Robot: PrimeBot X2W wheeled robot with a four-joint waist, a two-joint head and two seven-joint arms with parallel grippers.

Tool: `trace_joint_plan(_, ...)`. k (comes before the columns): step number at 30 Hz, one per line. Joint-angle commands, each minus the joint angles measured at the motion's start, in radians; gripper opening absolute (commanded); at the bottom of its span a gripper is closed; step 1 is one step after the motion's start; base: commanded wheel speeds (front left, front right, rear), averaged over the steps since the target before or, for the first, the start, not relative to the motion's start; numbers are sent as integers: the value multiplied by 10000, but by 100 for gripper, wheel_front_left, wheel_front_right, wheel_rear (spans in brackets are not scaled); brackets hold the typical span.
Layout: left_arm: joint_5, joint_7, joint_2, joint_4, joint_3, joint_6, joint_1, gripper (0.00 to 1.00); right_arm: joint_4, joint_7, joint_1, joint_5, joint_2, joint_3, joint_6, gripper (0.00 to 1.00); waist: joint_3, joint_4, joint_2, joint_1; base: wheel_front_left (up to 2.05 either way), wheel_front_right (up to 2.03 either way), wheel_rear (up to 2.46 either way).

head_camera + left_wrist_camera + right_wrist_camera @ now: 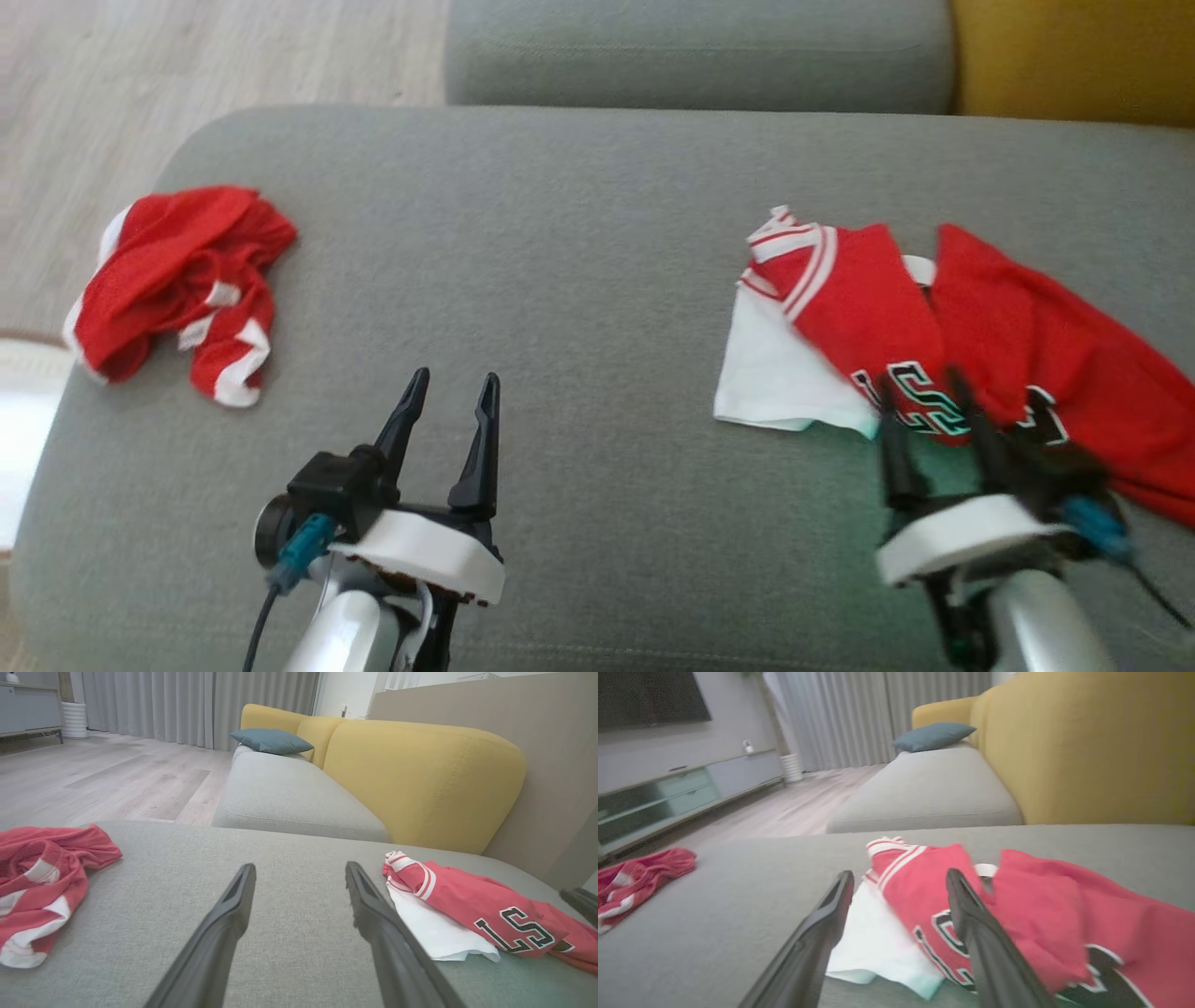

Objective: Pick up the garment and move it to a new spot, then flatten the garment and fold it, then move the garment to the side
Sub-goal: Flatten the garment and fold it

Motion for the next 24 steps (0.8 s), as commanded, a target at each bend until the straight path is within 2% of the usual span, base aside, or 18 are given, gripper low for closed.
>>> trace_joint_plan(1, 17, -55, 29, -319, 217, -24, -548, 100, -209, 221, -608, -340, -65, 674, -7, 100, 254, 340, -1, 0, 0, 0, 0)
trace_joint_plan(5, -11, -55, 29, -315, 154, -28, -631, 100, 320, 690, -950, -820, -65, 1363, -7, 100, 479, 714, -1, 0, 0, 0, 0)
trace_joint_plan(9, -46, -55, 29, -303, 113, -37, -737, 100, 1509, 1222, -1568, -1531, -65, 1785, -7, 100, 735, 1240, -1, 0, 0, 0, 0)
trace_joint_plan(14, -62, -55, 29, -284, 133, -36, -818, 100, 3077, 1453, -2265, -2453, -82, 1492, -7, 100, 913, 1778, -1, 0, 0, 0, 0)
trace_joint_plan(19, -45, -55, 29, -293, 192, -56, -817, 100, 4225, 1550, -2687, -3022, -76, 855, -7, 100, 997, 2010, -1, 0, 0, 0, 0)
trace_joint_plan(20, -45, -55, 29, -297, 195, -59, -818, 100, 4429, 1574, -2745, -3075, -74, 714, -7, 44, 1008, 2030, -1, 0, 0, 0, 0)
trace_joint_plan(21, -47, -55, 29, -300, 194, -57, -826, 100, 4603, 1560, -2805, -3104, -72, 624, -7, 0, 1020, 2040, -1, 0, 0, 0, 0)
trace_joint_plan(24, -57, -55, 29, -294, 179, -34, -879, 100, 4964, 1307, -2991, -2769, -68, 773, -7, 0, 1029, 2017, -1, 0, 0, 0, 0)
